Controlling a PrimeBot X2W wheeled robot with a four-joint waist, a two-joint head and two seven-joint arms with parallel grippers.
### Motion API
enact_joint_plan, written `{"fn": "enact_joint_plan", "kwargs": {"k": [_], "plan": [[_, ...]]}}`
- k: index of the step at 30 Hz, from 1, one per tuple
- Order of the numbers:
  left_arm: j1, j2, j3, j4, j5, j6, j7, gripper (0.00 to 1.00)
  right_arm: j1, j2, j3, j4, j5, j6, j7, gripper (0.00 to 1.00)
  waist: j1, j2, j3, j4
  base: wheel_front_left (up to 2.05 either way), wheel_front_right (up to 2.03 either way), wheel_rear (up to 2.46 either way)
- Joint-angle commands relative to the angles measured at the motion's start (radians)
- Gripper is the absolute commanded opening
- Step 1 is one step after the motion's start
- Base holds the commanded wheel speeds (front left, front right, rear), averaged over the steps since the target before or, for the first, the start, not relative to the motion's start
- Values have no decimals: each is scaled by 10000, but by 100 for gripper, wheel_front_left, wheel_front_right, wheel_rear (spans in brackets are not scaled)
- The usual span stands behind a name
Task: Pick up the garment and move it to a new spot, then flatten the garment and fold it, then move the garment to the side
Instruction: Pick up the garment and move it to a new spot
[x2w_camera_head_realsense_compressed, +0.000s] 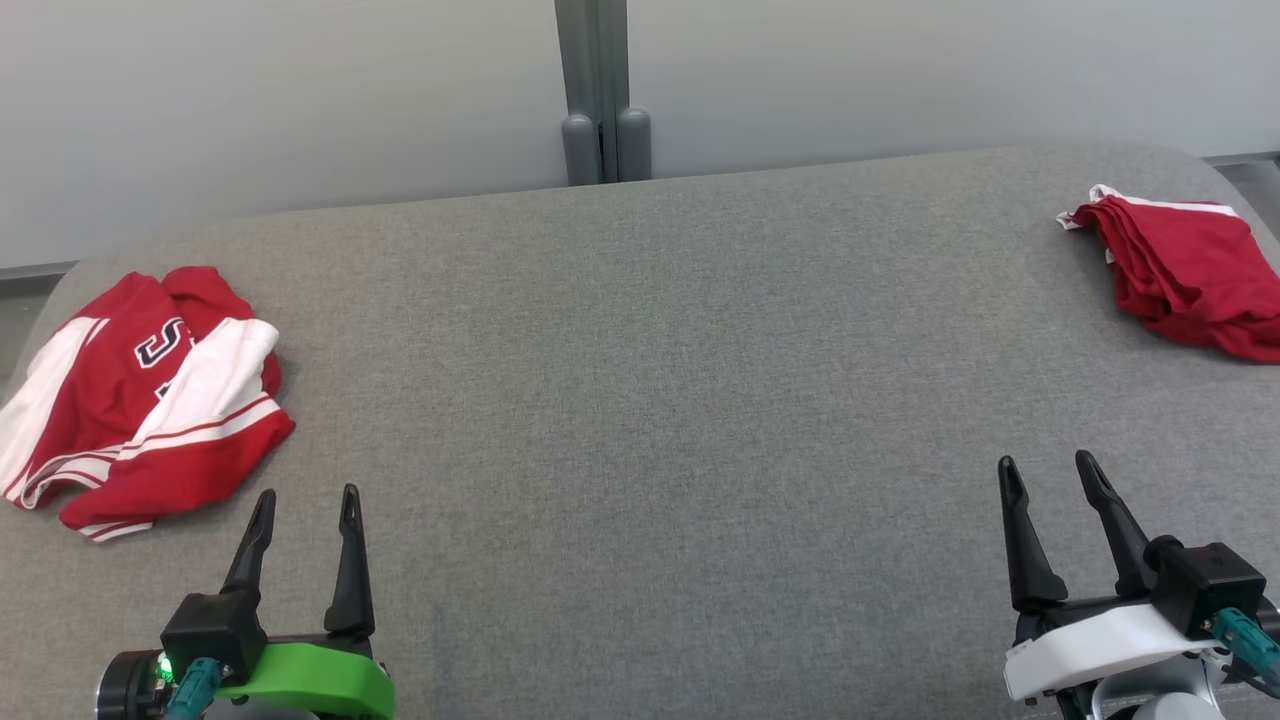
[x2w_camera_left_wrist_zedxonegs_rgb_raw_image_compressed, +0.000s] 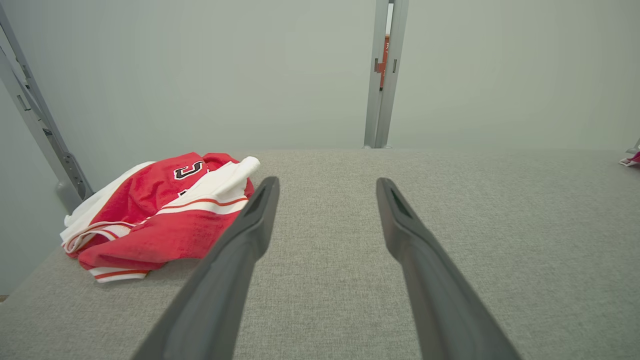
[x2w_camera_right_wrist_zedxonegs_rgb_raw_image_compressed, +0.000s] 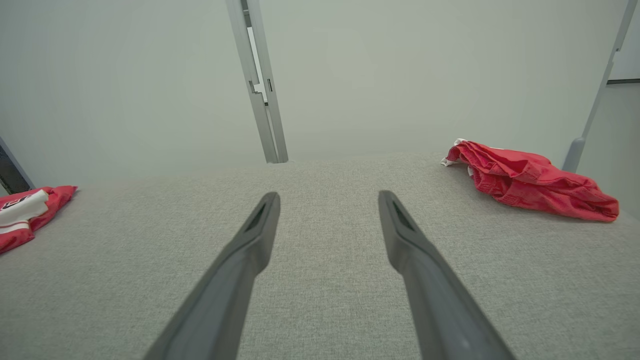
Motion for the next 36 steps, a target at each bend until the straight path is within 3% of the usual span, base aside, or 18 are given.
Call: {"fn": "enact_joint_plan", "kwargs": {"k": [1, 22, 36], "plan": [[141, -24, 59, 26, -14, -37, -29, 100, 109, 23, -2, 2, -80, -13, -28, 100, 1, 0, -58, 0, 0, 0, 0], [133, -49, 159, 115, 105, -151, -29, 100, -24, -46, 72, 205, -40, -13, -28, 100, 1, 0, -157, 235, 0, 0, 0], [-69, 70, 460, 15, 153, -68, -28, 100, -169, 20, 159, 215, -107, -13, -28, 100, 1, 0, 126, 1446, 0, 0, 0]]}}
